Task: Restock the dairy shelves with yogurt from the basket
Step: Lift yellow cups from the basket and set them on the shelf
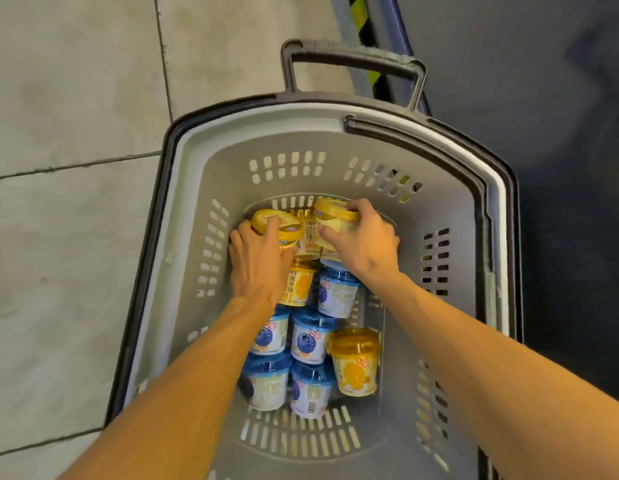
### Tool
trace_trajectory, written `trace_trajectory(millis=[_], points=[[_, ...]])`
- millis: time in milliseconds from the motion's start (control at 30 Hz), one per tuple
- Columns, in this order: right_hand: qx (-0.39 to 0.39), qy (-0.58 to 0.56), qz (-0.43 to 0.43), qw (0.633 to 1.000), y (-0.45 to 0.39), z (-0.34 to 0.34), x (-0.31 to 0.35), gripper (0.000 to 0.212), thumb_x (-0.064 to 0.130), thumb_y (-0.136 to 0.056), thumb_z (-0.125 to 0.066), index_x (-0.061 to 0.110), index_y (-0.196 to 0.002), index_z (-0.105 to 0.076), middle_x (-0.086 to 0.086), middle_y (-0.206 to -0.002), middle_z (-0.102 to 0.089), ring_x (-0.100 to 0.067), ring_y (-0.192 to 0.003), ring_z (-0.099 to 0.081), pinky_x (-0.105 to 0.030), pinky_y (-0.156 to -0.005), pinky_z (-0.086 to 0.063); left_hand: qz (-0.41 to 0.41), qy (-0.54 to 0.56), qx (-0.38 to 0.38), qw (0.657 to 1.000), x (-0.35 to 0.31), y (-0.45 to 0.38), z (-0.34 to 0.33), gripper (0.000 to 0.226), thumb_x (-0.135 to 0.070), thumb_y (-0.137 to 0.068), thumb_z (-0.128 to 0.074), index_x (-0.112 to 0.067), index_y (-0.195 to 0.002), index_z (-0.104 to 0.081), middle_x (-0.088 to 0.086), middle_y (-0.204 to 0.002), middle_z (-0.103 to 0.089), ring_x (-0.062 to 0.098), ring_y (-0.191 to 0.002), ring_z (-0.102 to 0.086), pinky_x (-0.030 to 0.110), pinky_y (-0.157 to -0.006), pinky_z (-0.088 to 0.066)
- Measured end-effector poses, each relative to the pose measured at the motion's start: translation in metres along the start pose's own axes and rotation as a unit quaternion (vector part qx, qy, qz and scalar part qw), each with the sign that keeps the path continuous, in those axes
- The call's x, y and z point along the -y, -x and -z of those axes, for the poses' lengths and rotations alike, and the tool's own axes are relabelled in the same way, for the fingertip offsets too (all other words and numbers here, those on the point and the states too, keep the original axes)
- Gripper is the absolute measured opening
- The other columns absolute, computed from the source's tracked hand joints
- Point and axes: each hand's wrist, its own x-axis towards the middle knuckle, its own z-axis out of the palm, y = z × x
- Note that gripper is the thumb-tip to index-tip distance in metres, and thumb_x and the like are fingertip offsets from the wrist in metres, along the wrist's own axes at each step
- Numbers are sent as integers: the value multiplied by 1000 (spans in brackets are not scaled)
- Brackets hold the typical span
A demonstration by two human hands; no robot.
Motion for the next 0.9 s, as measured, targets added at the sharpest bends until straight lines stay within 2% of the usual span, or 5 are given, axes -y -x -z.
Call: trace_trajectory(millis=[267, 433, 600, 767, 900], points=[[-45, -118, 20, 992, 72, 89, 33, 63, 65, -72, -71, 39, -125, -49, 4, -111, -66, -17, -102, -63, -46, -89, -55, -7, 238, -15, 971, -31, 42, 126, 51, -33, -89, -73, -30, -133, -49, 3, -130, -37, 18, -113, -49, 28, -95, -44], [-69, -165, 41, 983, 115, 174, 68, 58, 56, -74, -78, 39, -123, -52, 6, -113, -63, -12, -105, -61, -37, -88, -56, -14, 293, -36, 955, -71, 66, 215, 52, -30, -84, -79, -34, -129, -53, -2, -125, -40, 9, -104, -50, 1, -78, -40], [-127, -204, 74, 968, 179, 317, 120, 64, 65, -64, -71, 44, -121, -51, 8, -110, -64, -10, -101, -61, -39, -87, -55, -82, 314, -59, 944, -167, 96, 346, 51, -37, -81, -78, -41, -124, -52, -2, -124, -51, 13, -108, -57, 28, -89, -53], [-198, -218, 85, 952, 243, 446, 140, 68, 66, -61, -70, 38, -122, -55, 10, -108, -66, -9, -95, -64, -37, -84, -56, -162, 340, -70, 924, -269, 135, 444, 47, -42, -78, -79, -47, -117, -54, -12, -113, -59, 4, -100, -60, 38, -84, -58], [-258, -202, 54, 943, 298, 551, 126, 72, 72, -57, -63, 39, -121, -55, 7, -103, -63, -13, -92, -62, -33, -82, -53, -220, 348, -19, 911, -357, 164, 502, 52, -43, -75, -82, -52, -117, -52, -16, -108, -64, 2, -97, -63, 39, -82, -59]])
